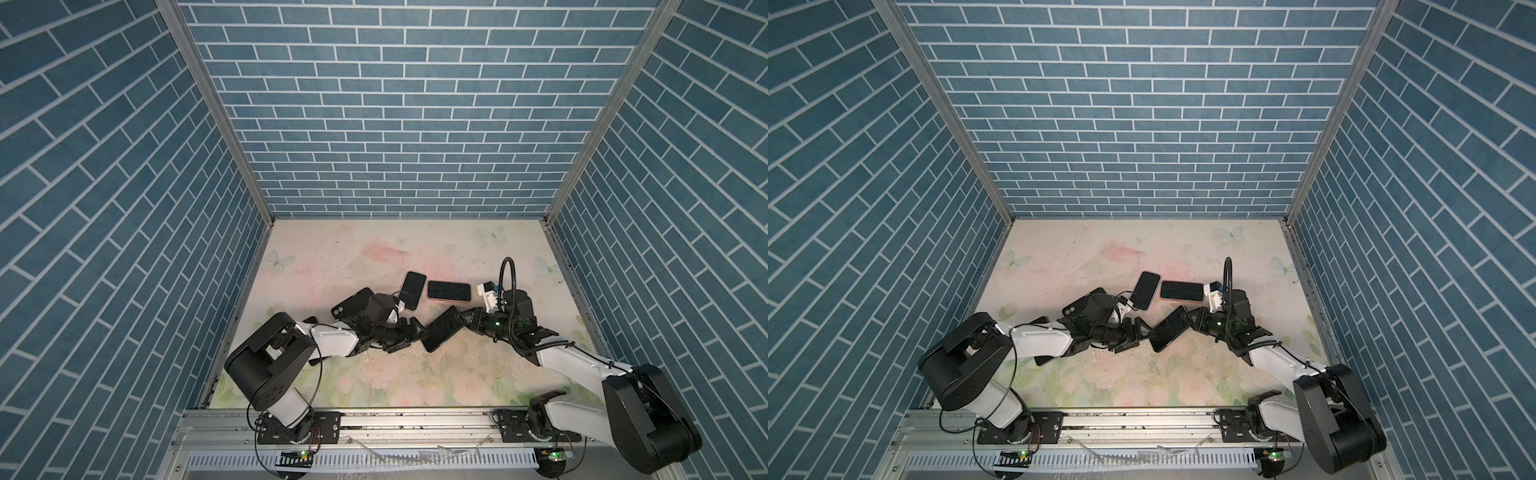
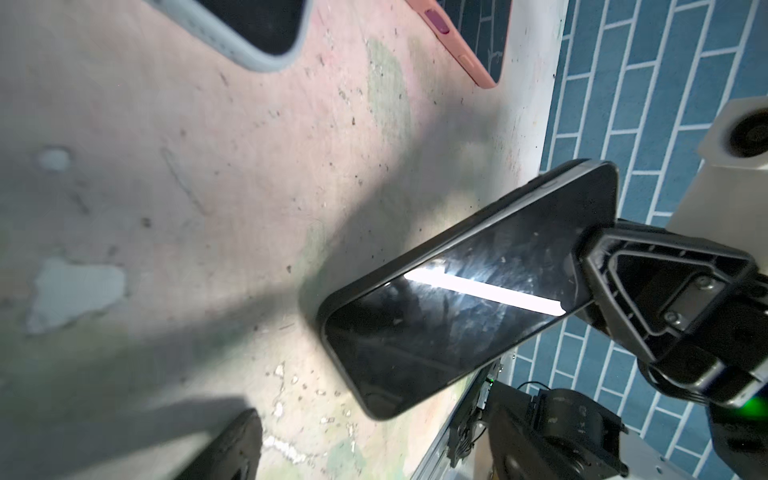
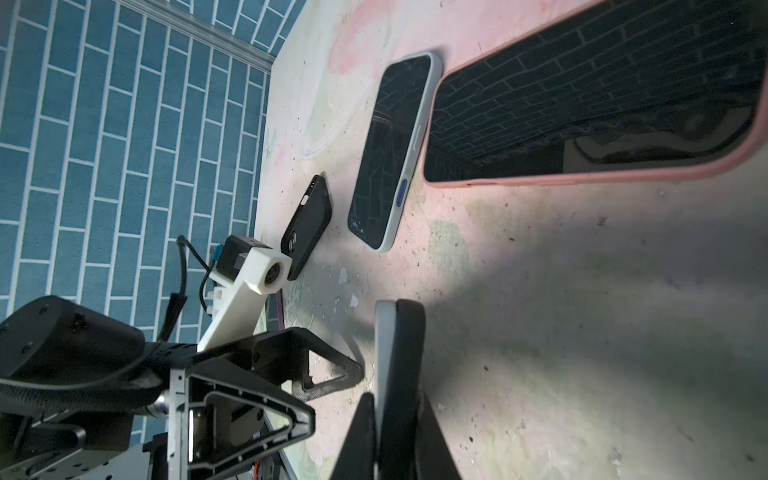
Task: Put the phone into the phone case
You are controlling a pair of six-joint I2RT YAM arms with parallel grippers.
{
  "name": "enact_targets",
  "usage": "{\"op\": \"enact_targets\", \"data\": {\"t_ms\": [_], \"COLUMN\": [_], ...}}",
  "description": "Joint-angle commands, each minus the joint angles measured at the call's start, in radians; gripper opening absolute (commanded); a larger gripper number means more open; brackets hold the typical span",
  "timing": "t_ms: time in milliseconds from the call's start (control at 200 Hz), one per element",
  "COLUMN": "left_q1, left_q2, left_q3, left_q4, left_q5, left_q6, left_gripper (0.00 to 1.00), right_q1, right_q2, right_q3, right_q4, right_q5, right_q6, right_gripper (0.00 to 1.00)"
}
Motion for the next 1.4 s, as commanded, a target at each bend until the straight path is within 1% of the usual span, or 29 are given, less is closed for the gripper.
{"op": "enact_targets", "data": {"t_ms": [0,70,160,250,340,475,545,620,720,795,830,880,995,1170,1190,1315,1395], "left_q1": [0.032,0.049,0.058,0.058,0.058,0.058,0.058,0.058,0.056,0.056,0.056,0.055,0.055,0.052,0.051,0.042,0.039], "left_q2": [-0.078,-0.114,-0.149,-0.152,-0.143,-0.132,-0.123,-0.109,-0.096,-0.093,-0.092,-0.089,-0.088,-0.069,-0.065,-0.037,-0.016], "left_q3": [-0.011,-0.018,-0.013,0.005,0.016,0.032,0.042,0.050,0.062,0.075,0.083,0.090,0.101,0.105,0.128,0.142,0.144], "left_q4": [-0.035,-0.008,0.037,0.082,0.129,0.136,0.164,0.232,0.312,0.337,0.341,0.343,0.351,0.390,0.395,0.420,0.451], "left_q5": [-0.025,-0.002,0.050,0.113,0.155,0.170,0.181,0.204,0.230,0.241,0.245,0.251,0.261,0.273,0.276,0.287,0.293], "left_q6": [0.052,0.065,0.084,0.101,0.102,0.120,0.114,0.085,0.048,0.036,0.033,0.032,0.031,0.007,0.003,-0.014,-0.037], "left_gripper": [0.93,0.96,0.96,0.96,0.94,0.91,0.86,0.80,0.65,0.53,0.50,0.47,0.46,0.34,0.33,0.32,0.28], "right_q1": [0.001,0.002,0.001,0.002,0.001,0.002,0.001,0.001,0.003,0.003,0.003,0.003,0.004,0.003,0.003,0.003,0.003], "right_q2": [-0.085,-0.131,-0.172,-0.190,-0.192,-0.200,-0.199,-0.189,-0.163,-0.139,-0.126,-0.114,-0.087,-0.055,-0.054,-0.047,-0.037], "right_q3": [0.011,0.021,0.042,0.060,0.077,0.092,0.092,0.090,0.078,0.064,0.059,0.054,0.050,0.046,0.045,0.049,0.052], "right_q4": [0.000,0.012,0.022,0.044,0.071,0.078,0.084,0.093,0.146,0.210,0.238,0.263,0.282,0.296,0.296,0.306,0.311], "right_q5": [-0.017,-0.048,-0.091,-0.137,-0.178,-0.215,-0.228,-0.240,-0.265,-0.283,-0.290,-0.298,-0.310,-0.309,-0.306,-0.304,-0.308], "right_q6": [0.042,0.086,0.128,0.168,0.200,0.219,0.224,0.226,0.248,0.273,0.283,0.293,0.291,0.290,0.290,0.290,0.289], "right_gripper": [0.00,0.00,0.00,0.00,0.00,0.00,0.00,0.00,0.00,0.00,0.00,0.00,0.00,0.00,0.00,0.00,0.00]}}
